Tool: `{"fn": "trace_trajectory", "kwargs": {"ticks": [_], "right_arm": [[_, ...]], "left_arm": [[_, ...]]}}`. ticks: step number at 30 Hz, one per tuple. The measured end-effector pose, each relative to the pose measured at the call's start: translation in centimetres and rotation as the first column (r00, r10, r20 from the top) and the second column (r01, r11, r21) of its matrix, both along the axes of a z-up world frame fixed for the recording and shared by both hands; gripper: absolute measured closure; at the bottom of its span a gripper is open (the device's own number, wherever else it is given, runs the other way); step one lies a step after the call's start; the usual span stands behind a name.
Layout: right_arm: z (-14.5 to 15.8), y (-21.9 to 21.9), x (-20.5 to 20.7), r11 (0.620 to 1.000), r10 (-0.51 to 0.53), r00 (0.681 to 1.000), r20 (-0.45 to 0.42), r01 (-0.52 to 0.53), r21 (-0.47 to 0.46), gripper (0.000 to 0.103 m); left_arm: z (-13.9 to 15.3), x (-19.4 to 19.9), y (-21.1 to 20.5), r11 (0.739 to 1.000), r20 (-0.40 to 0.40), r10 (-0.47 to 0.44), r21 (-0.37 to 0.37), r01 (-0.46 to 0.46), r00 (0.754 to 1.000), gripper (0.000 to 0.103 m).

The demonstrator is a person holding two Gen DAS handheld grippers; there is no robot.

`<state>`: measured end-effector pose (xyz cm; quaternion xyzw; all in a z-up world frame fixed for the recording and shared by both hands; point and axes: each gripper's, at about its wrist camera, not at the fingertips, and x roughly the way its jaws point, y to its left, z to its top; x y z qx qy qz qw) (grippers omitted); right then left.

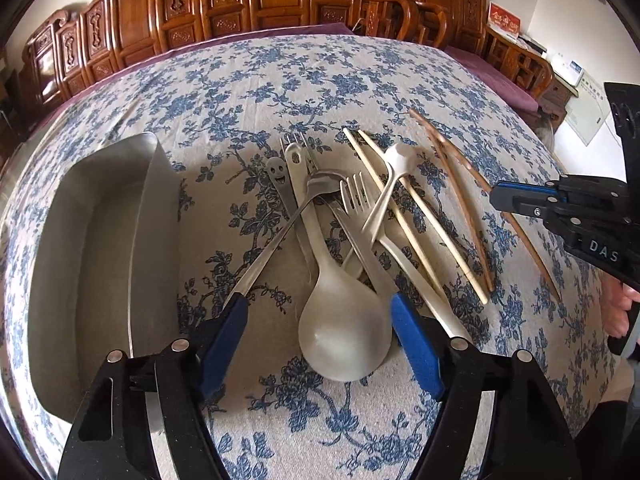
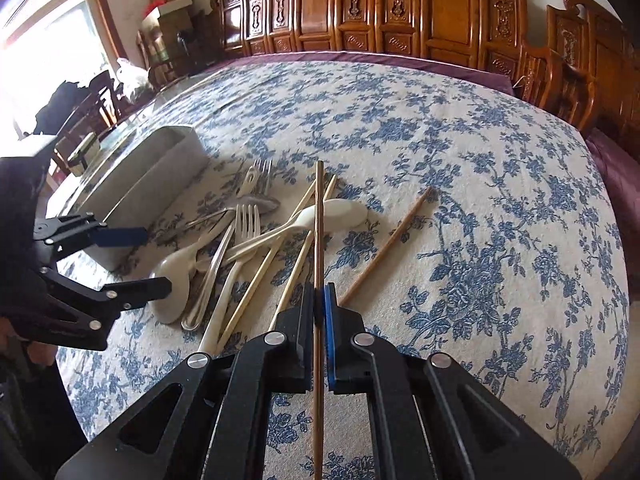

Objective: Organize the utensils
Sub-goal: 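Close the left tool on the metal spoon handle and lift it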

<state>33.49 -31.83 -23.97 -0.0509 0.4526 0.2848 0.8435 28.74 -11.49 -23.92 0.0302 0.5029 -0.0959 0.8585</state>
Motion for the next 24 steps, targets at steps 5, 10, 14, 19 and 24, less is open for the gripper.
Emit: {"fn": "trace_trajectory", "kwargs": {"ticks": [5, 10, 14, 19, 24], "right_arm": [[0.1, -0.3, 0.1, 1.0, -0.021, 1.0, 0.009, 0.021, 0.005, 0.097], [-0.2, -0.1, 0.2, 1.0, -0.02, 1.0, 0.01, 0.021, -0.009, 0.097], [0.0, 0.1, 0.2, 1.0, -0.012, 1.0, 0.017, 0.012, -0.003, 0.097], [0.3, 0.1, 0.1, 1.0, -0.012, 1.0, 0.025, 0.011, 0.004, 0.097], [0.5, 0.1, -0.1, 1.0, -0.012, 1.0, 0.029, 0.012, 0.0, 0.097]], "left_arm": [[0.5, 1.8, 0.1, 1.0, 0.02, 0.001, 0.023, -0.001, 1.0, 0.046], [0.3, 4.1, 0.2, 0.995, -0.002, -0.03, 0.095, 0.03, 1.0, 0.069], [-0.4, 4.9, 0.1, 0.989, -0.054, -0.061, 0.135, 0.068, 0.997, 0.076], [-1.0, 5.3, -0.2, 0.977, -0.064, -0.091, 0.186, 0.102, 0.994, 0.086], [-1.4, 5.3, -0.3, 0.972, -0.078, -0.122, 0.19, 0.135, 0.989, 0.092]]}}
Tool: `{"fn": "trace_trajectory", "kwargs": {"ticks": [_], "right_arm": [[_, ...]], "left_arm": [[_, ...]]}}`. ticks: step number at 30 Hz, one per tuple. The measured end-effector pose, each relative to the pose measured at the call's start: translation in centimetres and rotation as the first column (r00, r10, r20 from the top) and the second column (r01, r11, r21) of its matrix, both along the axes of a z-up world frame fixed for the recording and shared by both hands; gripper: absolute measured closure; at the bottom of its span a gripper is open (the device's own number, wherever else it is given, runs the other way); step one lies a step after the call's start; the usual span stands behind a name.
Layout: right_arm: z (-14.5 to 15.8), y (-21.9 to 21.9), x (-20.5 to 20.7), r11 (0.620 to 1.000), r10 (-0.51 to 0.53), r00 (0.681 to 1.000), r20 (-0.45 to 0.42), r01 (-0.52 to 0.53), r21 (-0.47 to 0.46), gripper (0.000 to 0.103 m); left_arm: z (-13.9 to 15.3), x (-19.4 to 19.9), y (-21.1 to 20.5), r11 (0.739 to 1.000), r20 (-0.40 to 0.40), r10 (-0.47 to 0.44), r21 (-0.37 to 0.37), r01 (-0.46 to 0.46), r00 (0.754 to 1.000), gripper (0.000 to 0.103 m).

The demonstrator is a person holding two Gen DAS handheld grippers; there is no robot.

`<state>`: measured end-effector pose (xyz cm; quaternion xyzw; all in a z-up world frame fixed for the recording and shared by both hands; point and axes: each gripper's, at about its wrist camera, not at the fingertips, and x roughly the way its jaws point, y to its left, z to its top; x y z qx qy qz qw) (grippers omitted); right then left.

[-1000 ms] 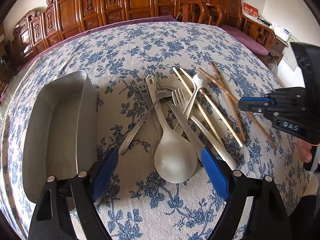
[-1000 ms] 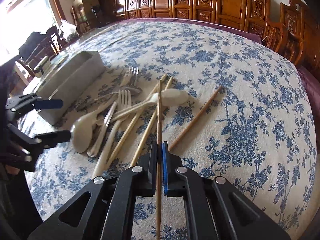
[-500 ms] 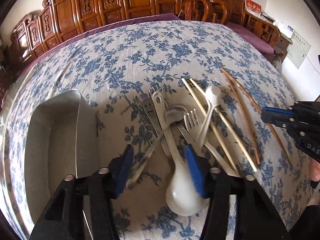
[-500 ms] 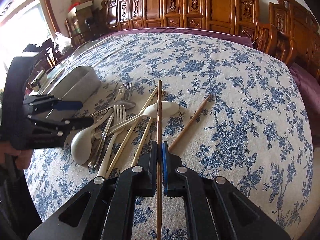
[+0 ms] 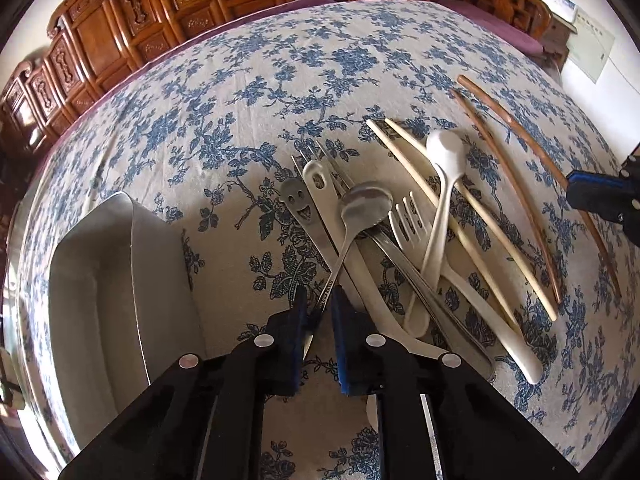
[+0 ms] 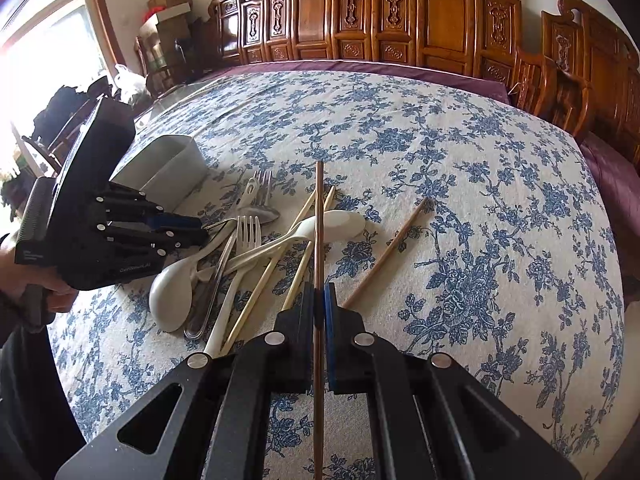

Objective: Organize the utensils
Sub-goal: 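Close the left tool on the metal spoon handle and lift it, then drop the metal spoon into the grey tray with the left tool while the right tool carries the chopstick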

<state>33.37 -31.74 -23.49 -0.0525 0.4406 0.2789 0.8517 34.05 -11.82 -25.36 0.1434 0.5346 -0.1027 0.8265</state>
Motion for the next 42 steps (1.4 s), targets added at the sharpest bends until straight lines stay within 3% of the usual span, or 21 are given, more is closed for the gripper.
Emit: {"fn": "trace_trajectory", "kwargs": {"ticks": [10, 16, 28, 36, 42], "right_arm": [[1.1, 0.9, -1.3, 1.0, -0.003, 1.0, 0.028, 0.003, -0.008, 0.097], [1.9, 2.3, -1.9, 1.0, -0.01, 0.999, 0.046, 0.011, -0.018, 0.097], [2.8, 5.2, -2.7, 0.996, -0.086, 0.994, 0.073, 0.087, -0.015, 0.097], [5.8, 7.7, -2.5, 0.992, -0.122, 0.985, 0.125, 0.124, -0.011, 0.097], [8.0, 12.0, -2.6, 0.995, -0.096, 0.986, 0.139, 0.093, 0.031, 0.097]], "left_arm": [[1.2, -1.1, 0.4, 1.0, 0.02, -0.006, -0.023, 0.007, 1.0, 0.099], [3.8, -2.4, 1.3, 0.997, 0.082, -0.004, -0.073, 0.01, 0.997, 0.099], [8.1, -5.3, 7.2, 0.981, 0.179, 0.019, -0.195, 0.016, 0.984, 0.099], [7.8, -6.1, 12.1, 0.978, 0.178, 0.04, -0.211, -0.002, 0.983, 0.099], [5.6, -5.7, 15.0, 0.978, 0.151, 0.098, -0.198, -0.067, 0.984, 0.099]]}}
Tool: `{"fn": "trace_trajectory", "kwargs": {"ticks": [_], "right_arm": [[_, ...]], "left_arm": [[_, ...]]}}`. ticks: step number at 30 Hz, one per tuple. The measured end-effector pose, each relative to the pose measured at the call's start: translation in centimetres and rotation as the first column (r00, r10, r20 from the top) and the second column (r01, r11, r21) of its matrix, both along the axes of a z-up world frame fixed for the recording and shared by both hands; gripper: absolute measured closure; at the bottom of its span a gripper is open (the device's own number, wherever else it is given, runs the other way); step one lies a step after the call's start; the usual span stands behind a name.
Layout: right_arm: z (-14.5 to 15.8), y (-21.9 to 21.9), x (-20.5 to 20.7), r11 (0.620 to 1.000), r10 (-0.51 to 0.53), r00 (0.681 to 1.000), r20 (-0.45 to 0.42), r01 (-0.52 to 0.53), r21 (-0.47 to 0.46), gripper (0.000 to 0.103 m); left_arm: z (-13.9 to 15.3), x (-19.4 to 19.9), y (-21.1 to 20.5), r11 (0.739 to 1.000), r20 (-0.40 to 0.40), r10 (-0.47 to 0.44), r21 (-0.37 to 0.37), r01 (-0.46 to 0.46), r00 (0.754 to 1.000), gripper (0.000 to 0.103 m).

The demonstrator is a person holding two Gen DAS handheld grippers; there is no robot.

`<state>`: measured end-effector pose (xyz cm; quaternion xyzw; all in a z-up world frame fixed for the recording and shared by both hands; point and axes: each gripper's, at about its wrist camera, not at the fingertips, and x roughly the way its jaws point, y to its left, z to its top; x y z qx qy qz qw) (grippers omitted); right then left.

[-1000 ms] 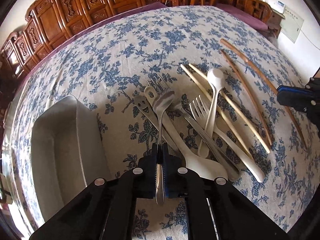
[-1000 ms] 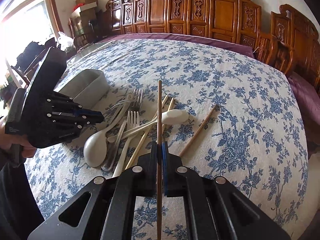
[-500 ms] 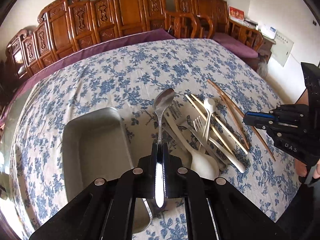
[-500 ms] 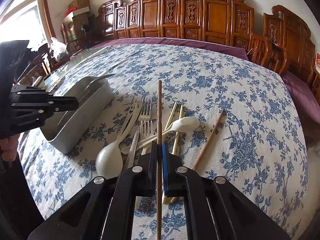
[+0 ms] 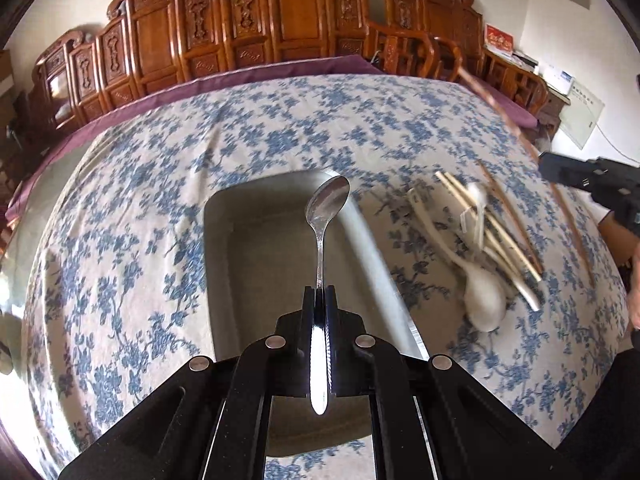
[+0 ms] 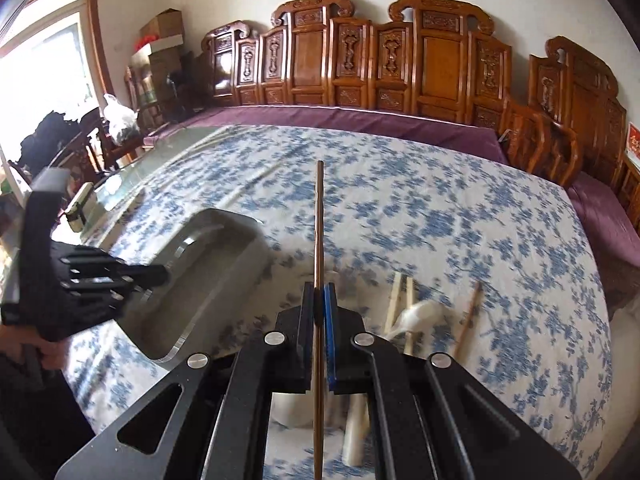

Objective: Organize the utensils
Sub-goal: 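Drop the metal spoon into the grey tray with the left tool while the right tool carries the chopstick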

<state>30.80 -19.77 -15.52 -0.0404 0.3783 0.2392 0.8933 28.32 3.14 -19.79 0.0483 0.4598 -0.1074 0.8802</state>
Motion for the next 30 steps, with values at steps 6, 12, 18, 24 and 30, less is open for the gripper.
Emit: {"fn": "trace_trajectory", "kwargs": {"ticks": [6, 12, 18, 24, 30], "right_arm": [[0.7, 4.3, 0.3, 0.999, 0.025, 1.0, -0.007, -0.024, 0.032, 0.097], [0.3, 7.0, 1.2, 0.997, 0.033, 0.999, -0.043, -0.03, 0.073, 0.097], [0.0, 8.9, 1.6, 0.996, 0.022, 0.998, -0.063, -0.016, 0.088, 0.097], [0.0, 11.4, 2.3, 0.989, 0.027, 0.996, -0.083, -0.014, 0.148, 0.097], [-1.7, 14.3, 2.8, 0.991, 0.025, 0.995, -0.096, -0.012, 0.134, 0.097]], "left_arm": [[-2.5, 1.1, 1.4, 0.999, -0.07, 0.029, -0.012, -0.03, 0.997, 0.099], [-3.7, 1.8, 2.0, 0.998, -0.108, 0.043, -0.032, -0.046, 0.993, 0.098], [-2.4, 1.7, 2.8, 0.996, -0.081, 0.053, -0.07, -0.059, 0.995, 0.098], [0.1, 1.5, 5.3, 0.991, -0.007, 0.11, -0.076, -0.11, 0.994, 0.087], [1.5, 2.0, 8.8, 0.977, 0.026, 0.19, -0.104, -0.186, 0.981, 0.072]]}}
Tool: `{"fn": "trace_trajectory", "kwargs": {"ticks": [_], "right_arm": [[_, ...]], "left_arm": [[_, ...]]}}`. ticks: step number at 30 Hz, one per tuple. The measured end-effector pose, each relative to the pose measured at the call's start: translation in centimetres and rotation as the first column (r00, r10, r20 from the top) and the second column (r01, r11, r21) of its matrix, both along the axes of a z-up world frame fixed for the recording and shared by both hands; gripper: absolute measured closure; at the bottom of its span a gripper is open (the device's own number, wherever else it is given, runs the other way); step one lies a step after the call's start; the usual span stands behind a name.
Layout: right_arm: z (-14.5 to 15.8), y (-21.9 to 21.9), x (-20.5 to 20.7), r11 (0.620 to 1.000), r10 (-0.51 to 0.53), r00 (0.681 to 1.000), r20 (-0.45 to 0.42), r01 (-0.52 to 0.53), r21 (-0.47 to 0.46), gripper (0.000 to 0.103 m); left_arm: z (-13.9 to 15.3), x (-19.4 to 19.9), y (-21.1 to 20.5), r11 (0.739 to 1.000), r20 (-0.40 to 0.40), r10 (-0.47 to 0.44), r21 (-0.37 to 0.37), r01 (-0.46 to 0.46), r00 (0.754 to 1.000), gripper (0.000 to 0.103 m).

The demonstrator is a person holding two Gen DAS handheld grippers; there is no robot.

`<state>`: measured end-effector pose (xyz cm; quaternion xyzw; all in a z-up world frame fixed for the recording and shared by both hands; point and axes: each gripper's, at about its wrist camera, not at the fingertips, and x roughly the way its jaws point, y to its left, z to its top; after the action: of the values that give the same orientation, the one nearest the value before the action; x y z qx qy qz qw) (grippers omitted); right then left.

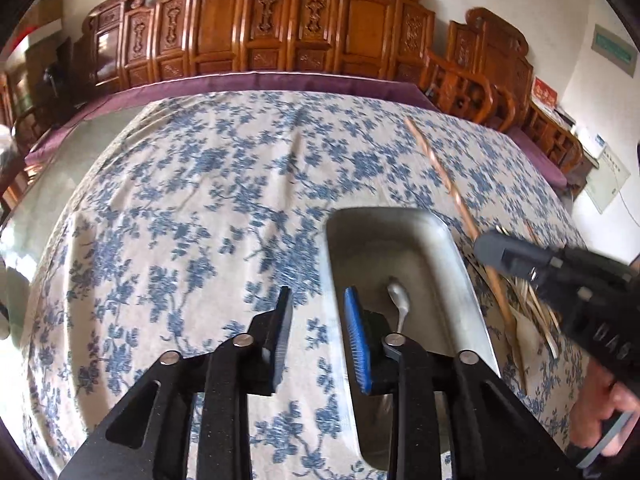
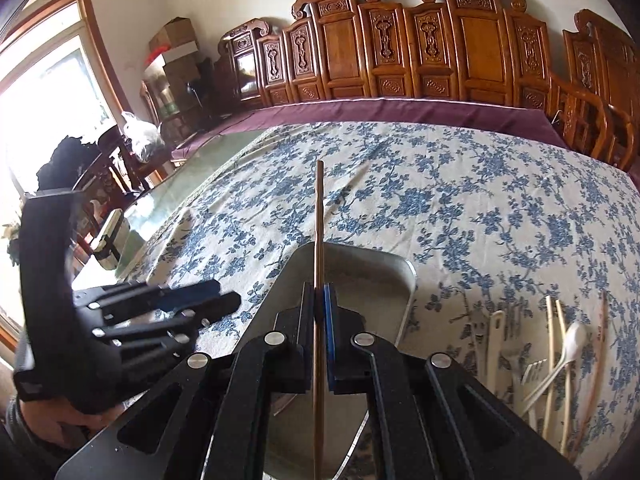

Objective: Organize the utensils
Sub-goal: 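Drop the metal spoon into the grey tray with the left tool while the right tool carries the chopstick, then lower the wooden chopstick into the grey tray and open the right tool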

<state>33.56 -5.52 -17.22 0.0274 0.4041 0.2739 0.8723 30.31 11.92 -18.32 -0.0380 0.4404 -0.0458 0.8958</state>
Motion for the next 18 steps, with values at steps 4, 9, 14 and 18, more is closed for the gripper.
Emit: {"fn": "trace_trajectory", "kwargs": {"ticks": [4, 9, 14, 18], "right_arm": [[-2.3, 1.8, 0.1, 0.999, 0.01, 1.0, -0.023, -0.012, -0.048, 0.097], [-4.8, 2.7, -0.3, 0.994, 0.011, 0.999, -0.041, -0.015, -0.109, 0.097], [-6.7, 3.2, -0.4, 0.988, 0.023, 0.997, -0.074, -0.034, -0.154, 0.097], [-5.9, 2.0, -0.9, 0.991, 0.045, 0.997, -0.06, -0.052, -0.125, 0.088]], "left_arm": [[0.5, 0.4, 1.8, 0.999, 0.012, 0.036, -0.002, -0.036, 0.999, 0.066], [1.0, 0.4, 2.8, 0.998, 0.02, 0.055, -0.012, -0.055, 0.998, 0.065], [1.1, 0.3, 2.8, 0.998, 0.021, 0.056, -0.012, -0.056, 0.998, 0.064], [1.0, 0.2, 2.4, 0.999, 0.023, 0.049, -0.003, -0.049, 0.999, 0.051]]}}
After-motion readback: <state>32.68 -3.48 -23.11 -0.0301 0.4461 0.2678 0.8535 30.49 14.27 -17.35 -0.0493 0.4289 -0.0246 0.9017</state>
